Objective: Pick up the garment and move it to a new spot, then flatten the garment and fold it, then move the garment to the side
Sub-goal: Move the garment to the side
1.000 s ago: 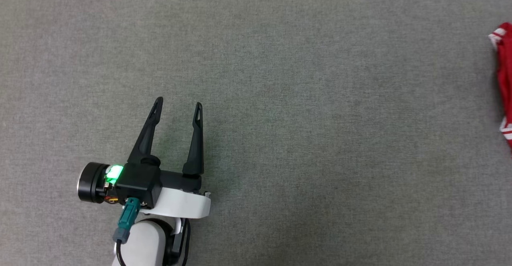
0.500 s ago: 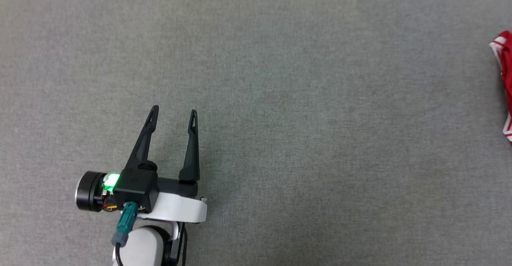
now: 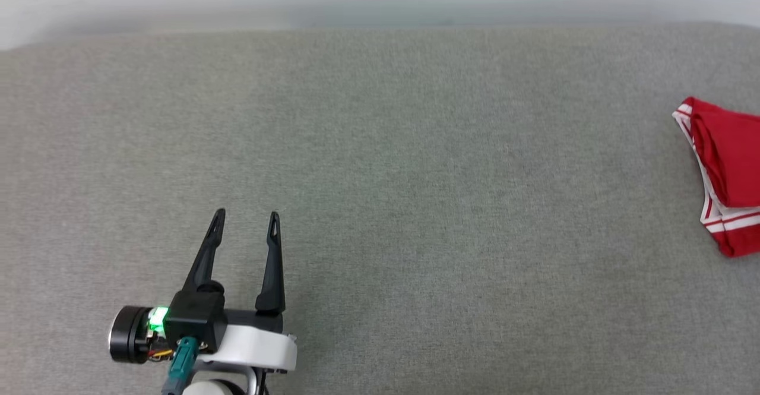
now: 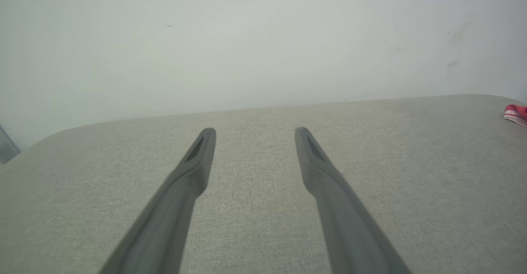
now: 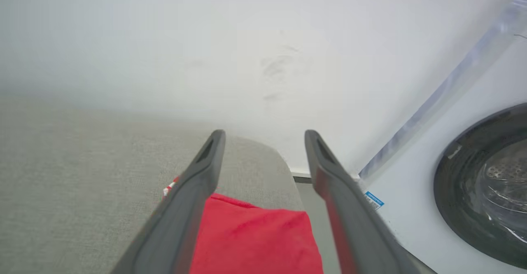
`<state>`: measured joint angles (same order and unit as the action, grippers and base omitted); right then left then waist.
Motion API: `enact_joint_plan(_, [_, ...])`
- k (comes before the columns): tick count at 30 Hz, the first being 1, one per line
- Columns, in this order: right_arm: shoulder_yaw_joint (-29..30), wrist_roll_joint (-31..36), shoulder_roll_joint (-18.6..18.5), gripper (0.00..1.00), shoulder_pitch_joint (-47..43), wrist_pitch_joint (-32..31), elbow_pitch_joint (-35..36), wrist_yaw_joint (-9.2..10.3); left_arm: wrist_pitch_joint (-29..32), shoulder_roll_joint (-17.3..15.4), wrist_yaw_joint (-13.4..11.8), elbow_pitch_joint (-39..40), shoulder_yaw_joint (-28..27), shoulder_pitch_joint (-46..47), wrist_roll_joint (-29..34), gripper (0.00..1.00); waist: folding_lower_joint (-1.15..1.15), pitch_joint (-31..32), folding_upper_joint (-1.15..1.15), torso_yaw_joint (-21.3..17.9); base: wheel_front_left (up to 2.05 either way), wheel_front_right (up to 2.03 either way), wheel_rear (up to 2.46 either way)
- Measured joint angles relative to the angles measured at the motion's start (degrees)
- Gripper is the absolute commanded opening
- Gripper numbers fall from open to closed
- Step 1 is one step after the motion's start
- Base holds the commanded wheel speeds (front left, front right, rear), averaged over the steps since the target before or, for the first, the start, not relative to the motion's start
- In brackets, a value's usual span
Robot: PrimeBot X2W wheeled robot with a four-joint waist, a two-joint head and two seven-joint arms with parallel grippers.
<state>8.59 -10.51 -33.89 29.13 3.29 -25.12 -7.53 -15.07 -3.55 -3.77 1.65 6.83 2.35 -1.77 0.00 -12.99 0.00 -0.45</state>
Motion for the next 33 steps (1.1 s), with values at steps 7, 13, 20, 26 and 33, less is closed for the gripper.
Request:
enact_joint_plan(7, [1.3, 2.9, 10.0, 1.00, -4.4, 7.2, 10.9, 0.00, 0.0, -0.3, 0.2, -0.5, -0.8, -1.8, -0.4, 1.00, 0.00, 3.0, 0.00, 1.5, 0.00, 0.00, 0.00])
enact_joint_plan(13, [-0.9, 3.0, 17.5, 1.00, -10.2, 9.8, 18.6, 0.00, 0.0, -0.4, 0.4, -1.4, -1.1, -2.3, -0.4, 1.00, 0.00, 5.1, 0.00, 3.2, 0.00, 0.00, 0.00])
enact_joint_plan(20, [-4.2, 3.3, 24.4, 1.00, -18.3, 10.6, 23.0, 0.00, 0.0, -0.4, 0.7, -2.2, -1.2, -3.6, -0.5, 1.00, -0.01, 7.6, 0.00, 4.9, 0.00, 0.00, 0.00])
enact_joint_plan(26, [-4.7, 4.1, 27.2, 1.00, -24.4, 10.8, 22.9, 0.00, 0.0, -0.4, 0.8, -2.8, -1.6, -4.6, -0.6, 1.00, -0.01, 9.0, 0.00, 5.4, 0.00, 0.00, 0.00])
enact_joint_plan(33, [-4.5, 3.5, 29.3, 1.00, -29.8, 10.5, 23.5, 0.01, 0.0, -0.4, 1.3, -3.3, -1.7, -5.6, -0.6, 1.00, -0.01, 10.6, 0.00, 5.2, 0.00, 0.00, 0.00])
